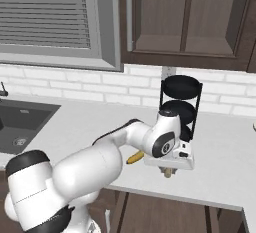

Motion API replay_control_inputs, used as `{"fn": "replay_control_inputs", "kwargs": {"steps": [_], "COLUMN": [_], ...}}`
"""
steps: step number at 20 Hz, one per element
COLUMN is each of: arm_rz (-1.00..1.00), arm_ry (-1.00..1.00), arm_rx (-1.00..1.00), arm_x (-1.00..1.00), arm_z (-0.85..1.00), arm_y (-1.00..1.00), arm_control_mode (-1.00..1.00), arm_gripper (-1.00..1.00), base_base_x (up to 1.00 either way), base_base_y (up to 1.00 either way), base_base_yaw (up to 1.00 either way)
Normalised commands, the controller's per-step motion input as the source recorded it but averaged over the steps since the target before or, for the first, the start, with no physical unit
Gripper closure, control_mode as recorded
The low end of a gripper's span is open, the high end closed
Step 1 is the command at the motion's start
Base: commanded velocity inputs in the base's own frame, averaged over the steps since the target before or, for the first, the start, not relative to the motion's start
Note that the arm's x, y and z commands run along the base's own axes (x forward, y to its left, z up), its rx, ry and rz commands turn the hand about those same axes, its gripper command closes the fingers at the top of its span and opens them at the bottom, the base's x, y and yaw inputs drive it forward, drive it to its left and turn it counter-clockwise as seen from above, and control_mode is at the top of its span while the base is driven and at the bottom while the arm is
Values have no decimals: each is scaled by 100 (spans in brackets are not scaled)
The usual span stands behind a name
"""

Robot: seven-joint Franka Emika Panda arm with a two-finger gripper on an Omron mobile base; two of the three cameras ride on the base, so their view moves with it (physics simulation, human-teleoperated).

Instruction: Pick the pizza cutter from the drawer and place it on the counter.

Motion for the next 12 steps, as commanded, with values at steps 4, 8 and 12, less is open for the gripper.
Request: {"fn": "replay_control_inputs", "kwargs": {"steps": [4, 8, 12], "arm_rz": [1, 2, 2], "arm_ry": [0, 0, 0], "arm_rx": [0, 0, 0], "arm_x": [38, 44, 24], "arm_z": [-9, -43, -63], "arm_y": [4, 0, 0], "arm_control_mode": [-100, -100, -100], "arm_gripper": [100, 100, 100], "base_base_x": [0, 0, 0], "base_base_y": [0, 0, 0], "base_base_yaw": [0, 0, 0]}}
